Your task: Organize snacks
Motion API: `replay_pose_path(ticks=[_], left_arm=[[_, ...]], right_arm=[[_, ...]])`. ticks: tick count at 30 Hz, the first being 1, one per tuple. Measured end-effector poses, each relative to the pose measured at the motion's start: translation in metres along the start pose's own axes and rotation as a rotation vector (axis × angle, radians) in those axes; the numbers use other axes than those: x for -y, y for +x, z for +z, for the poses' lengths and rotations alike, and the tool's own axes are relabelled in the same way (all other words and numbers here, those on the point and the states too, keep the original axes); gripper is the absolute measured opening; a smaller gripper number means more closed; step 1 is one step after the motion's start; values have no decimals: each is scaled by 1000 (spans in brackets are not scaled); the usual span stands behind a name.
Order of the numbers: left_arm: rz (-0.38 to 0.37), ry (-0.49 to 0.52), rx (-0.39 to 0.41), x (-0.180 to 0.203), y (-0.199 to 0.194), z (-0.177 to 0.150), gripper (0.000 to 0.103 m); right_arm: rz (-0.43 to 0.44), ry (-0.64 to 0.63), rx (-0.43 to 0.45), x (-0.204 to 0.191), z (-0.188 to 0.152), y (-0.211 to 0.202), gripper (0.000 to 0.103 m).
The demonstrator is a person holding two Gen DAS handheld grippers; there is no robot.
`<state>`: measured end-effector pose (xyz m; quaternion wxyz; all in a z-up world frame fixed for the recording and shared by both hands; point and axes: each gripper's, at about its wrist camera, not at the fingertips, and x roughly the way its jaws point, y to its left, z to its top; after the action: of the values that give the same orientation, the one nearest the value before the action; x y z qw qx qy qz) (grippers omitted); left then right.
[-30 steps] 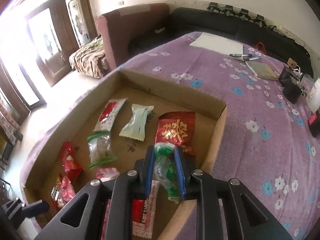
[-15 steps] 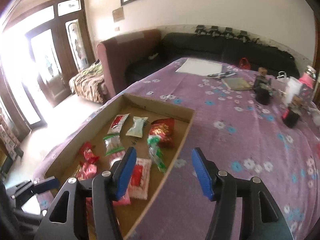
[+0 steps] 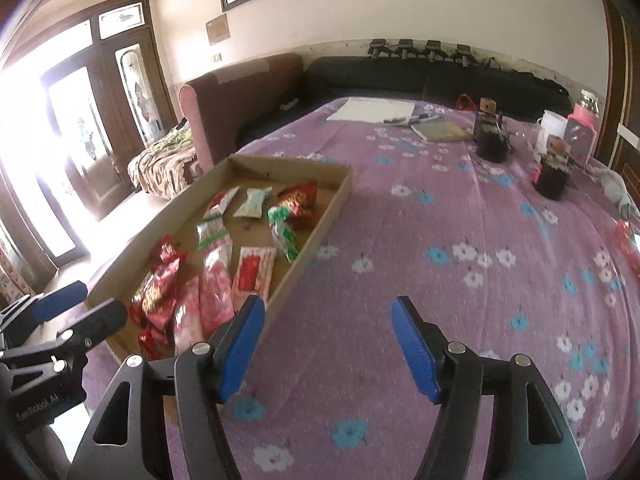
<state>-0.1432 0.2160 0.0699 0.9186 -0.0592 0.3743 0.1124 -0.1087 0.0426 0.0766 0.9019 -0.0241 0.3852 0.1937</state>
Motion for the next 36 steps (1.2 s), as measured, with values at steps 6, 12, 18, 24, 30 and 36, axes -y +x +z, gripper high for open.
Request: replay_pose_path(ticks=[6,12,18,24,30,36], left_arm=[[8,9,-19,9,0,-2,72],[23,16,-45,14,4,-5,72],[40,21,-48,14,4,-7,72],[68,17,-30,11,2,-7,72],[72,15,-27,7,3,-7,72],[72,9,-29,3,4,-8,72]], right_arm=[[-22,21,13,6,-11,-11,73],[-31,9,-3,6,-23,-13,73],[-28,2,-17,1,-31,-12,73],[-25,-14,-32,-6,-36,-9,73],[-23,-32,-40,-14,-39,-8,73],[-22,-33,-43,-17,-40,-8,73]])
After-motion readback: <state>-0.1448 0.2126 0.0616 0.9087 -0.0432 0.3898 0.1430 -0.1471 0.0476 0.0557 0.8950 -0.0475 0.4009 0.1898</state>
